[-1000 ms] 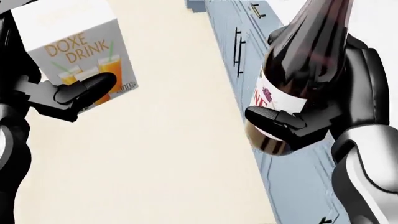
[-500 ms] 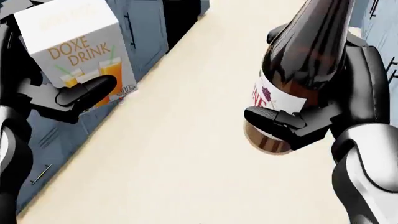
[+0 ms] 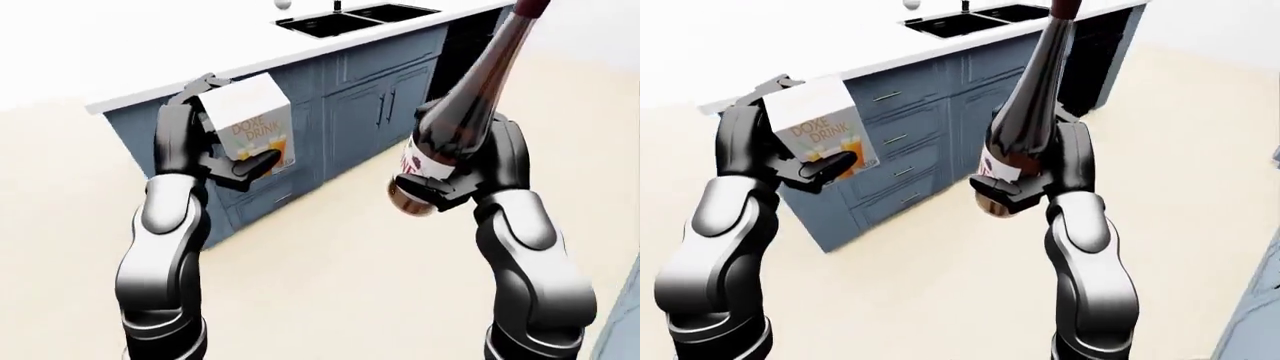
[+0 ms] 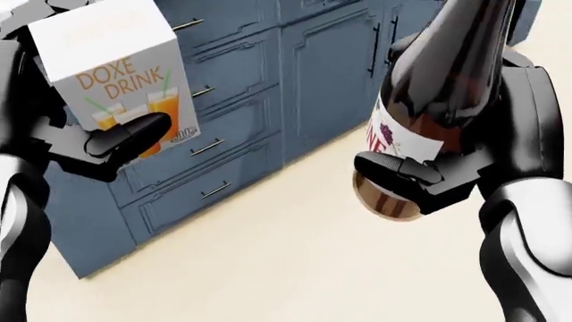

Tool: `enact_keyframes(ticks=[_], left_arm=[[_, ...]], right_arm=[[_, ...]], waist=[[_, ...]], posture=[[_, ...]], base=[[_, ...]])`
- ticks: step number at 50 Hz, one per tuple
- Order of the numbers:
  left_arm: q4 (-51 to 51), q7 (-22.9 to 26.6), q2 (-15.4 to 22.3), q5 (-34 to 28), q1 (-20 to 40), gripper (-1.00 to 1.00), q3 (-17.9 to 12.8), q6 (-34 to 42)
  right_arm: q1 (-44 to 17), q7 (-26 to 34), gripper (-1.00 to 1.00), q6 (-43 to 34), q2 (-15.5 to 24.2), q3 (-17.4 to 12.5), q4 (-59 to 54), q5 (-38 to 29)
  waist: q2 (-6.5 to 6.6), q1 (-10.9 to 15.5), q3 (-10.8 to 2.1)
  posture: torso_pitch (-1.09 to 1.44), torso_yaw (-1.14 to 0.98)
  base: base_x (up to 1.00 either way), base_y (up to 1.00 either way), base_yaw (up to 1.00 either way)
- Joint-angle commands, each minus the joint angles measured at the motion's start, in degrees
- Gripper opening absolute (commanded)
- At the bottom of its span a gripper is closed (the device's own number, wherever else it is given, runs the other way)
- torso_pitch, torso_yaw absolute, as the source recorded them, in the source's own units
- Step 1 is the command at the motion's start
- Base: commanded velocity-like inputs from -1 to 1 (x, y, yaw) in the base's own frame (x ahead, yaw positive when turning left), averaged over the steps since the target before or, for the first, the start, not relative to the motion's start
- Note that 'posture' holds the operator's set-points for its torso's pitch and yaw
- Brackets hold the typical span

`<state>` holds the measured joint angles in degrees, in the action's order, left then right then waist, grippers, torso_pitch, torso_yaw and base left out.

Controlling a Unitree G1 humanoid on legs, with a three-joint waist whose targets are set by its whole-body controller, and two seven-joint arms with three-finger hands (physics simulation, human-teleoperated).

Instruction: Move the drinks to the dining counter.

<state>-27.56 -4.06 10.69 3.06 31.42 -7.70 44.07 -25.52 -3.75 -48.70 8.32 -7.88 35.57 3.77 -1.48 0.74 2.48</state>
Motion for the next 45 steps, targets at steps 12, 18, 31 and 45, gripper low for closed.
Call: enact_keyframes(ticks=[12, 18, 31, 45], left_arm=[[-1.41, -0.38, 0.4, -0.53, 1.19, -1.0, -0.75, -2.91], [-1.82, -0.32, 0.34, -0.72, 1.29, -1.0, -0.53, -2.42], [-2.38, -0.04, 0.03, -1.2, 1.48, -1.0, -0.38, -1.87], [-1.83, -0.11, -0.04, -0.95, 0.75, -1.0, -0.47, -3.06]], right_arm=[[-2.1, 0.62, -1.0, 3.74, 0.02, 1.03, 2.97, 0.69], [-2.26, 0.8, -1.0, 3.48, 0.08, 1.03, 3.16, 0.54], [-2.04, 1.23, -1.0, 3.26, 0.1, 0.87, 3.42, 0.19], [-1.18, 2.09, -1.0, 4.4, -0.21, 1.16, 2.64, -0.61]], waist=[[4.32, 0.75, -2.65], [0.17, 0.68, -1.01], [2.16, -1.1, -0.98], [-2.32, 1.31, -1.83]], posture=[[0.0, 0.0], [0.0, 0.0], [0.0, 0.0], [0.0, 0.0]], base=[[0.0, 0.0, 0.67], [0.0, 0.0, 0.87], [0.0, 0.0, 0.35], [0.0, 0.0, 0.86]])
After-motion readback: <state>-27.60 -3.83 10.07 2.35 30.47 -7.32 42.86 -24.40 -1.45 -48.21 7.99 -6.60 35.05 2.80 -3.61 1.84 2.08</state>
